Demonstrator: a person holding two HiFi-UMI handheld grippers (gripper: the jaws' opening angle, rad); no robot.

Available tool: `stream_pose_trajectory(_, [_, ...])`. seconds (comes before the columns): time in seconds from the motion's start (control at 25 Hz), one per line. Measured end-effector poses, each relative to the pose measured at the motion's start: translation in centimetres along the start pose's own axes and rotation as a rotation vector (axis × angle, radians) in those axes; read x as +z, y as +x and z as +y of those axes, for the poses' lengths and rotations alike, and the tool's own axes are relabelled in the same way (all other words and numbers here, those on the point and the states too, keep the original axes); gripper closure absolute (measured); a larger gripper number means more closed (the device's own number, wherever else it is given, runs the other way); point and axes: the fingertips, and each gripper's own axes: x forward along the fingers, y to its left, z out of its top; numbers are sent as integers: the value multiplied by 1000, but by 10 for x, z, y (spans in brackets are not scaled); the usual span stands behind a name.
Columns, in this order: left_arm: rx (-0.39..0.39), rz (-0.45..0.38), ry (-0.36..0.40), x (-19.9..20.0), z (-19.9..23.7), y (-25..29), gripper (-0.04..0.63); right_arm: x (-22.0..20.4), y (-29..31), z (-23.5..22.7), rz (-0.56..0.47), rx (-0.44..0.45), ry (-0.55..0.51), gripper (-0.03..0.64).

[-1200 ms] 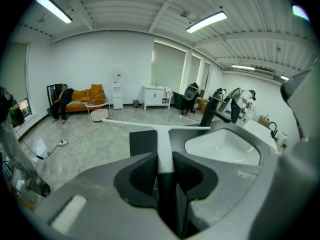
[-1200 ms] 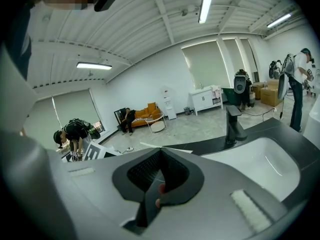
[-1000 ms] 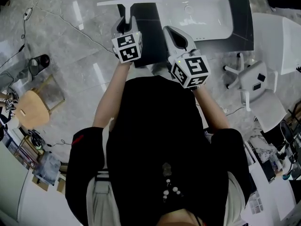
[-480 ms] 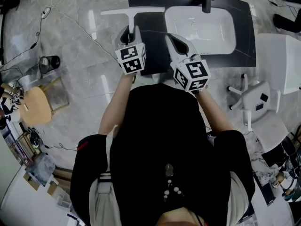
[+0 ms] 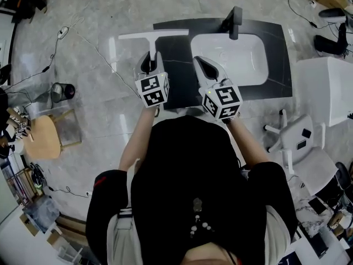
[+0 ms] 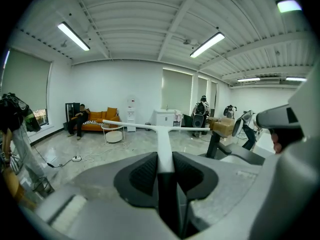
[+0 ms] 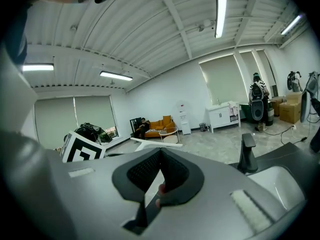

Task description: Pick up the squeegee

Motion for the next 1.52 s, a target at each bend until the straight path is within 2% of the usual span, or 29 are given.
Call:
stream_pose_trajectory(0.52, [2, -205, 76, 89, -11, -20, 495, 61, -10, -10, -119, 2, -33, 615])
stream_pose_trajectory(0.96, [-18, -368, 89, 161, -19, -47, 495, 119, -23, 1, -234, 22, -92, 615])
stream_pose_trajectory(1.52, [-16, -540, 120, 226, -20, -102, 495, 171, -41, 16, -337, 47, -129, 615])
